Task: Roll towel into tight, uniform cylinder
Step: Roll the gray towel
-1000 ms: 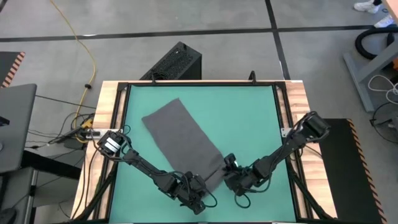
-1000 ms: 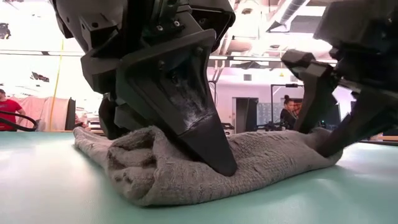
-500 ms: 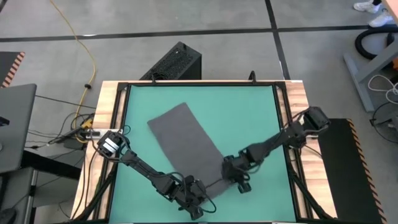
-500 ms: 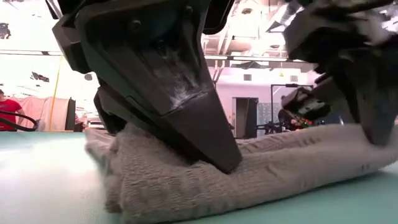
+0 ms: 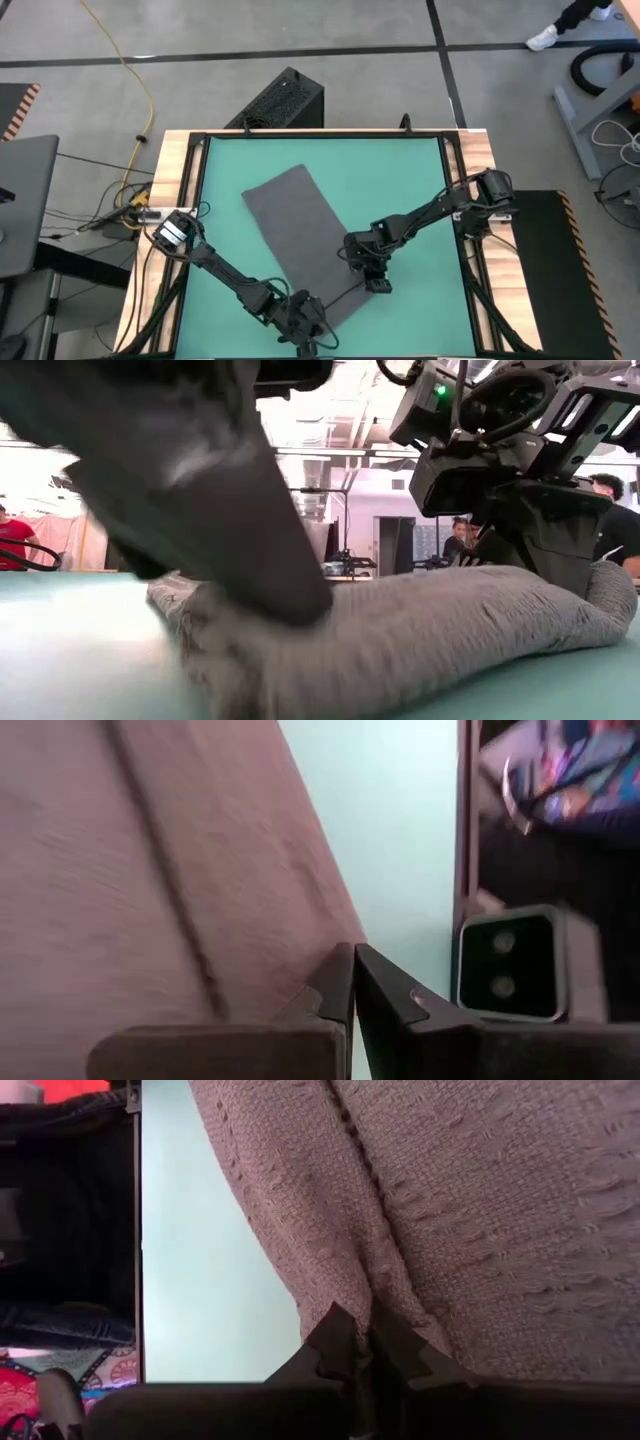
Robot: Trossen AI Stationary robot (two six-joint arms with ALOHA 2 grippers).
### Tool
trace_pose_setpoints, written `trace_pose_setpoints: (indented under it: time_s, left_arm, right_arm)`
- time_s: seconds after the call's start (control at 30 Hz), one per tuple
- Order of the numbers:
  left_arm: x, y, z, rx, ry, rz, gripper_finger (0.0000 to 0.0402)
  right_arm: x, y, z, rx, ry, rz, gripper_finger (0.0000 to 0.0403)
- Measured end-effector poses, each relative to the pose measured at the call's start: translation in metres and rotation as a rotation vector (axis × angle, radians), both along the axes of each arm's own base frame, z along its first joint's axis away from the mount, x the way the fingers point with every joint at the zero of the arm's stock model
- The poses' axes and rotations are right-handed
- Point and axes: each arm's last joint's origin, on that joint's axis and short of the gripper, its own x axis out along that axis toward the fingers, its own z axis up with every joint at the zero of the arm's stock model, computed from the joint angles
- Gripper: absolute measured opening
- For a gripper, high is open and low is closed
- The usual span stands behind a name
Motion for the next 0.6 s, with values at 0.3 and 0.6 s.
trace_pose_setpoints:
  time_s: [0.3, 0.6]
  left_arm:
    - [-0.029, 0.022, 0.025, 0.028, -0.251, 0.168, 0.0000]
    - [-0.006, -0.003, 0.017, 0.039, -0.268, 0.044, 0.0054]
  right_arm:
    - [0.001, -0.006, 0.001, -0.002, -0.006, -0.014, 0.0033]
    - [0.005, -0.023, 0.002, -0.011, -0.041, -0.034, 0.0034]
